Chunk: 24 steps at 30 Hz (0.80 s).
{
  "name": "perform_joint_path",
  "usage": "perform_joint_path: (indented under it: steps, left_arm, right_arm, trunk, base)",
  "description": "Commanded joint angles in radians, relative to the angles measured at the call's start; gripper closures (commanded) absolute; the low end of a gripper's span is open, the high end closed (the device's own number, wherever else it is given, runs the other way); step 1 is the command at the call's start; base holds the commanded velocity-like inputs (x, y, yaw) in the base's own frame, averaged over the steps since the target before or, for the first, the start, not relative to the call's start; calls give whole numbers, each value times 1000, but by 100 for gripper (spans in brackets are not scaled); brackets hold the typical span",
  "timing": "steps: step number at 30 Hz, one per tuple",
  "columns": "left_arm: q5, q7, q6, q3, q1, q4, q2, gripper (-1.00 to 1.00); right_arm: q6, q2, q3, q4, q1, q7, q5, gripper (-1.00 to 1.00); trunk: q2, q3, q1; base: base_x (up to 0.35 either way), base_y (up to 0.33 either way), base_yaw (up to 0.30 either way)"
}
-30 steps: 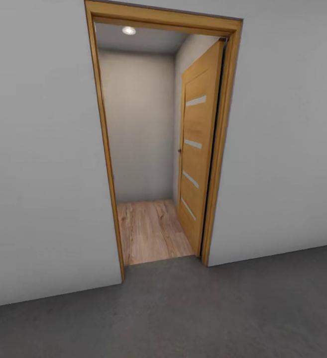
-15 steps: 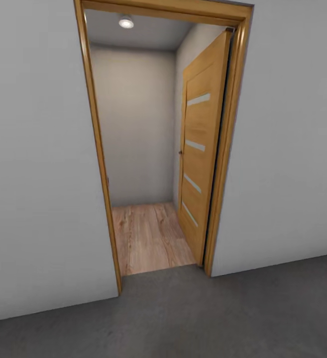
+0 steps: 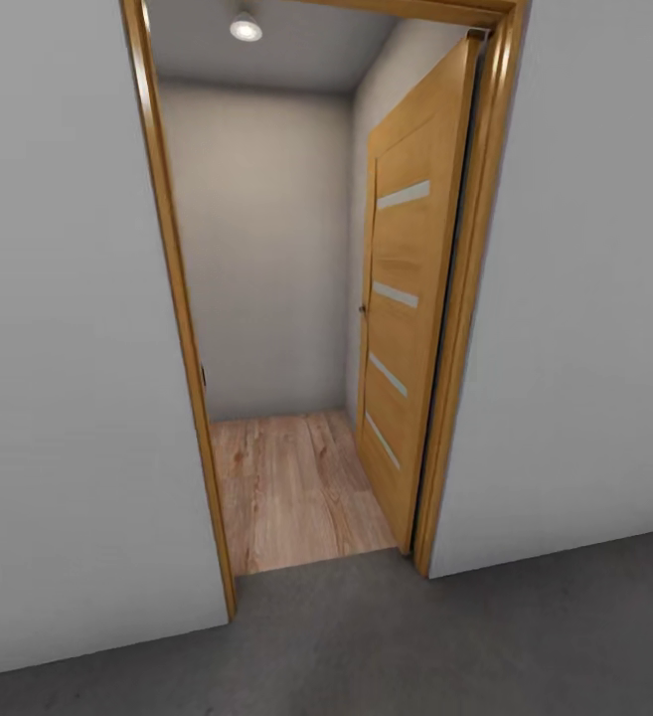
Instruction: Move the two storage containers from the living room to the garage. In the garage, place one container on the floor and stack the other container on top of it (either order is fine).
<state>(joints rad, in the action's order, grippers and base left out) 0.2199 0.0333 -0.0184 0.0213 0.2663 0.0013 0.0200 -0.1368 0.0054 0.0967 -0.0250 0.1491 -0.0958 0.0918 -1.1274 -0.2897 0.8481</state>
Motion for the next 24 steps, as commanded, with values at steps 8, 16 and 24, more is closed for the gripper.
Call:
perform_joint_path:
  steps: [8, 16, 24]
  left_arm:
    - [8, 3, -1, 2, 1, 0, 1, -100]
    - [7, 3, -2, 2, 1, 0, 0, -100]
    - [7, 3, -3, 2, 1, 0, 0, -100]
  right_arm:
    - [-6, 0, 7, -3, 1, -2, 12, -100]
    - [-6, 1, 9, -3, 1, -2, 9, -100]
    - [-6, 1, 8, -3, 1, -2, 12, -100]
  trunk:
    - [-1, -1, 1]
    - [-1, -1, 1]
    - [-1, -1, 1]
  base:
    - [325, 0, 0]
    - [325, 0, 0]
    - [325, 0, 0]
